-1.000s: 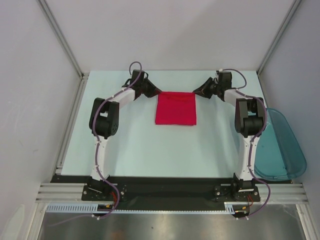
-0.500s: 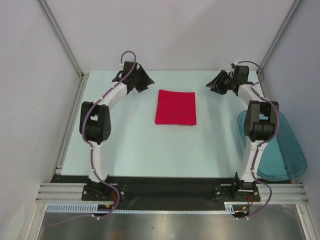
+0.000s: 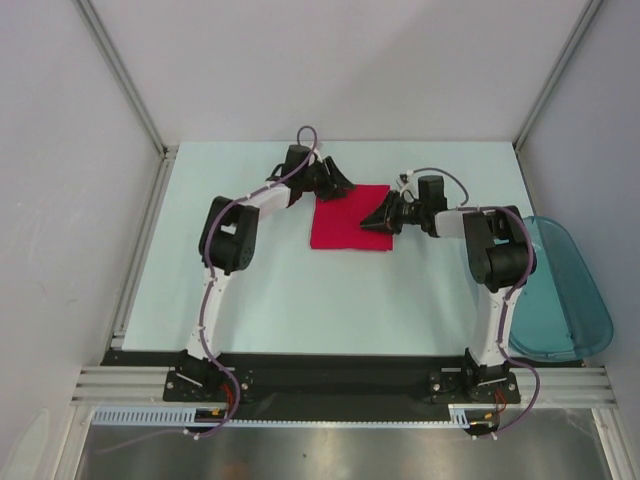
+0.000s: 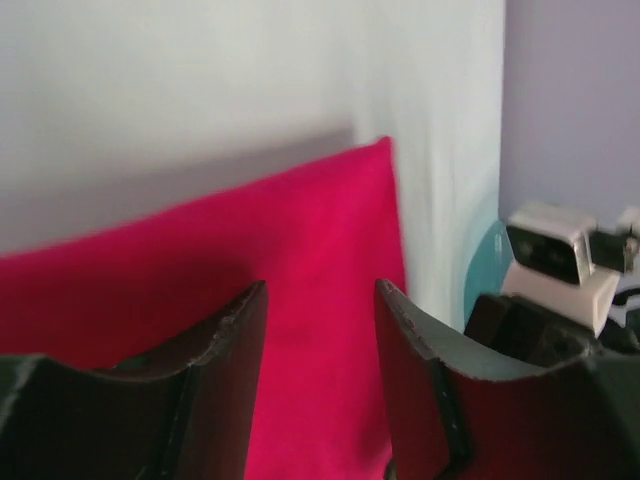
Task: Fold and stack the t-shirts
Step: Fold the tshirt
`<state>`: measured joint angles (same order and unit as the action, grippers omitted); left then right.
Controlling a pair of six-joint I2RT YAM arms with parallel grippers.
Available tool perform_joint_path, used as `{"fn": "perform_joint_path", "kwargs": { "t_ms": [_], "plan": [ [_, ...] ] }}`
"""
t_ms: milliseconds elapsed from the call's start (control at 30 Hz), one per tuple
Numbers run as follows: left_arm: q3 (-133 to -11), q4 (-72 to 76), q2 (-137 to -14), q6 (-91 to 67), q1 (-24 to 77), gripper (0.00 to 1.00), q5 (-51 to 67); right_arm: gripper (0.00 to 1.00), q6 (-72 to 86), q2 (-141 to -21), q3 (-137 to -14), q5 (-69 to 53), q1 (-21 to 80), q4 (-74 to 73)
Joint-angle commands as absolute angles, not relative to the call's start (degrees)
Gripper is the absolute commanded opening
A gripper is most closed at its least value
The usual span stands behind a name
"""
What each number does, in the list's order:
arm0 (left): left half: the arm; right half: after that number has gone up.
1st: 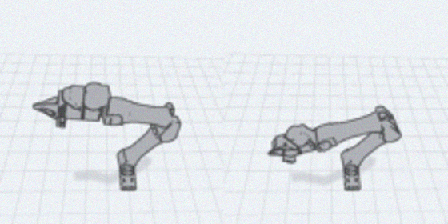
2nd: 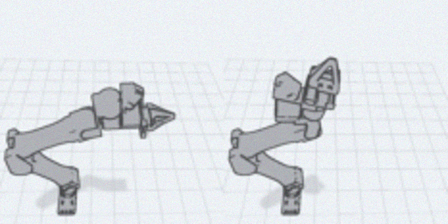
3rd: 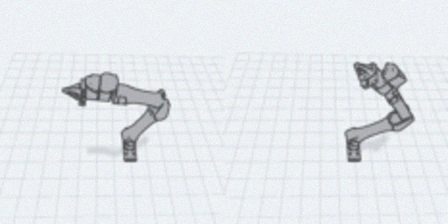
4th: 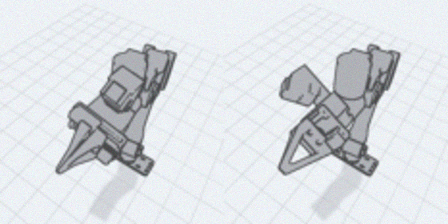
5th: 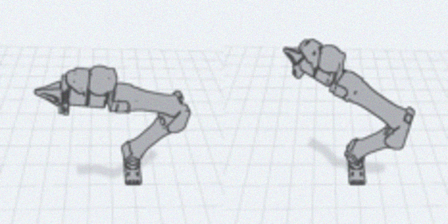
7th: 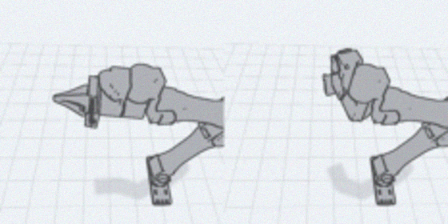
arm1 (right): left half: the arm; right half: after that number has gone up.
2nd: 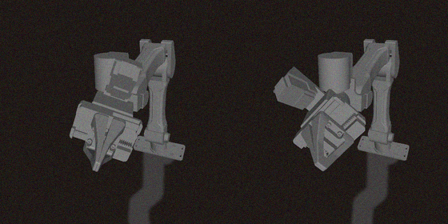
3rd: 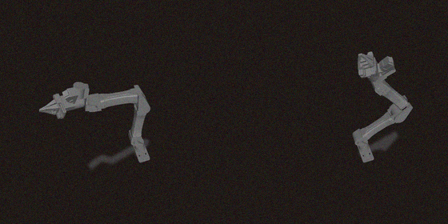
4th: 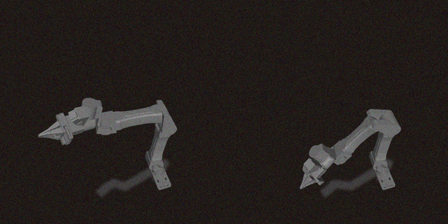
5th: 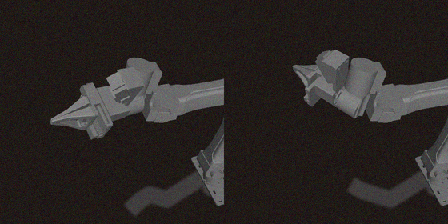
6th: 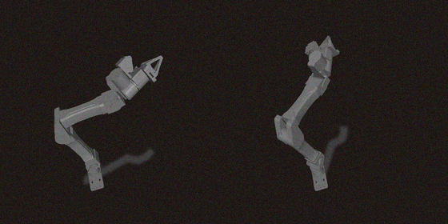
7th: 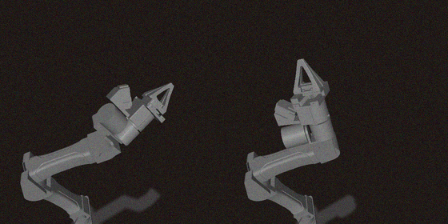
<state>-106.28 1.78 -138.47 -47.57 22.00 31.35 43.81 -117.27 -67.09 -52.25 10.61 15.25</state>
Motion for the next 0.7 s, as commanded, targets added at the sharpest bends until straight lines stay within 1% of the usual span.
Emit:
{"fn": "perform_joint_path", "kwargs": {
  "t_ms": [0, 133, 200, 267, 333, 467, 500, 567, 600, 667],
  "plan": [
    [-112.3, 4.5, -143.6, -50.2, 18.4, 0.51, 35.2, 0.25, 42.8, -118.7, -63.6, -54.8, 8.7, 20.4],
    [-117.2, 2.2, -147.7, -49.9, 15.6, 0.52, 35.4, 0.25, 41.5, -118.9, -59.1, -55.0, 4.6, 22.9],
    [-120.7, -1.7, -149.2, -48.8, 14.4, 0.52, 36.5, 0.25, 39.6, -118.4, -59.4, -54.5, 3.1, 19.4],
    [-119.8, -2.0, -147.9, -49.3, 14.0, 0.52, 37.8, 0.25, 38.0, -117.3, -60.0, -54.2, 1.7, 17.2],
    [-115.2, -0.4, -142.5, -48.7, 14.3, 0.55, 38.1, 0.25, 37.7, -115.2, -60.5, -53.7, 1.3, 15.6],
    [-105.7, -0.2, -130.4, -45.4, 15.0, 0.57, 36.3, 0.26, 38.7, -111.9, -61.8, -51.8, 1.5, 14.8],
    [-100.9, -0.3, -125.8, -45.3, 15.5, 0.58, 36.1, 0.25, 39.5, -111.9, -62.8, -51.7, 1.5, 15.4],
    [-95.7, 4.4, -122.0, -45.5, 16.1, 0.58, 36.1, 0.25, 42.6, -113.3, -63.9, -51.8, 1.8, 17.7],
    [-90.1, 6.1, -120.0, -46.0, 16.7, 0.58, 36.4, 0.26, 44.2, -113.7, -64.4, -51.9, 1.8, 19.0],
    [-84.2, 12.7, -116.1, -48.6, 17.5, 0.58, 37.9, 0.25, 46.7, -115.0, -64.4, -51.9, 1.7, 23.2]
  ]
}}
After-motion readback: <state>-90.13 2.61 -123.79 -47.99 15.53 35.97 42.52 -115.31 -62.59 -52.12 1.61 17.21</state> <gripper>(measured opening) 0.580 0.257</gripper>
